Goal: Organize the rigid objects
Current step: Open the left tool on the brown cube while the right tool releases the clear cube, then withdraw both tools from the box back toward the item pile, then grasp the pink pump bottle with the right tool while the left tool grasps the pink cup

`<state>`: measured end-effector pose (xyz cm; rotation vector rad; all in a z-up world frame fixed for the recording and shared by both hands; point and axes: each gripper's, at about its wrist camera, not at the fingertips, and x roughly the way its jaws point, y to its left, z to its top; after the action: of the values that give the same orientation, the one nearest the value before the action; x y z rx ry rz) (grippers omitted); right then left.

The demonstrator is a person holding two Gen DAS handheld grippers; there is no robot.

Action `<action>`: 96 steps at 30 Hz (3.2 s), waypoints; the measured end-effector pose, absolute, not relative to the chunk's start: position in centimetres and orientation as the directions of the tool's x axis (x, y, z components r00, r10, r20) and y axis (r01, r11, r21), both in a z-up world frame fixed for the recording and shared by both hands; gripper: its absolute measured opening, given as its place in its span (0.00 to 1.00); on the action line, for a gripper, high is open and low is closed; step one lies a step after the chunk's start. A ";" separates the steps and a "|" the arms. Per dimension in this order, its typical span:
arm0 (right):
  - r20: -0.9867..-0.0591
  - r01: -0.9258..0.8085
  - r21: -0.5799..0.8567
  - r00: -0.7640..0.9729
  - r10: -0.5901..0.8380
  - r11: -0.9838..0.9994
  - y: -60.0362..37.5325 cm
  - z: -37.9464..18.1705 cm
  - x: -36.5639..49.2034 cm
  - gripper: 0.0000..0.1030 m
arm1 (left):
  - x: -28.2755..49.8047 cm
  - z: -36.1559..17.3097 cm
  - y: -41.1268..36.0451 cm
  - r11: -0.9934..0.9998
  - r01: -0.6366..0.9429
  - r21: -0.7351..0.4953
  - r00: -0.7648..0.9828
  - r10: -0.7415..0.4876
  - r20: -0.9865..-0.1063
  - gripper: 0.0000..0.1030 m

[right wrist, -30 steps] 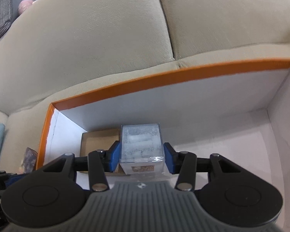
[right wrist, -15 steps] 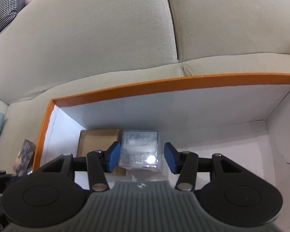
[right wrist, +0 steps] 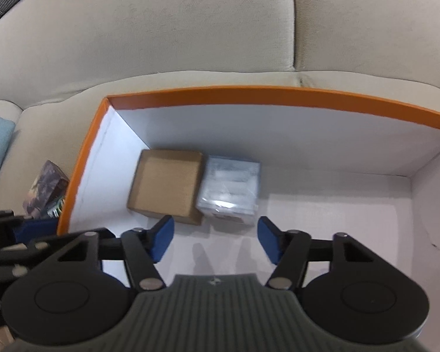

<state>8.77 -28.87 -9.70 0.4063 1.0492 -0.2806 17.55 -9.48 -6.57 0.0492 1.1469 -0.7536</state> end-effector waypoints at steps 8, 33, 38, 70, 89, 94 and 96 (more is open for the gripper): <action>-0.863 0.414 0.171 0.500 -0.066 0.894 -28.7 -10.5 10.3 0.60 | 18.0 -6.7 -8.9 0.754 0.551 -0.358 0.192 -0.532 -0.825 0.34; -0.699 0.384 0.149 0.693 -0.178 0.911 -21.7 -4.1 2.8 0.60 | 13.1 -1.2 -3.3 0.667 0.659 -0.348 0.245 -0.628 -0.739 0.34; -0.644 0.350 0.133 0.742 -0.188 0.927 -18.6 -2.6 -0.1 0.60 | 11.0 -0.7 -0.8 0.651 0.700 -0.295 0.271 -0.624 -0.733 0.40; -0.853 0.175 0.087 0.521 -0.017 0.981 -9.5 -10.3 -2.8 0.53 | 6.0 -8.1 8.5 0.738 0.592 -0.322 0.098 -0.463 -0.881 0.40; -0.898 -0.239 -0.301 0.395 -0.191 0.923 -4.9 -15.6 3.1 0.54 | 8.7 -9.3 8.4 0.739 0.633 -0.232 0.129 -0.396 -0.909 0.40; -0.903 -0.235 -0.276 0.397 -0.168 0.932 -4.9 -14.9 3.2 0.44 | 9.5 -9.2 8.1 0.725 0.663 -0.186 0.150 -0.372 -0.916 0.40; -0.903 -0.217 -0.249 0.403 -0.145 0.944 -4.9 -14.4 3.3 0.41 | 9.7 -9.0 8.0 0.711 0.685 -0.158 0.169 -0.366 -0.915 0.40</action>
<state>3.26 -4.88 -14.39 -0.3531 1.1616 0.0462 9.75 7.97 -9.01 0.3218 1.1827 -0.7651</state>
